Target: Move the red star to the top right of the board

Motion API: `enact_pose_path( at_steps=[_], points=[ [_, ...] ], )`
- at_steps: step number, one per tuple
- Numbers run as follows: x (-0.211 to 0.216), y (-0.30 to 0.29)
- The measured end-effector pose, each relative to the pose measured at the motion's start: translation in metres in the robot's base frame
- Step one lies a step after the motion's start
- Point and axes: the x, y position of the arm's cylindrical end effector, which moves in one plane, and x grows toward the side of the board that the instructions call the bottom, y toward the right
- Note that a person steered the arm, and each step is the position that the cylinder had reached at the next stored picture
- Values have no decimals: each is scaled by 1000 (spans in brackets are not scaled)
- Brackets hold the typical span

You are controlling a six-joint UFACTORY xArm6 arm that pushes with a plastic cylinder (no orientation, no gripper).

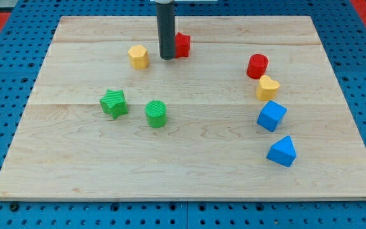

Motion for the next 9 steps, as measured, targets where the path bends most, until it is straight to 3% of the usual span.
enact_pose_path(
  at_steps=[3, 5, 6, 7, 8, 9],
  points=[
    [-56, 86],
    [-60, 100],
    [21, 79],
    [69, 40],
    [74, -48],
    [58, -81]
  ],
)
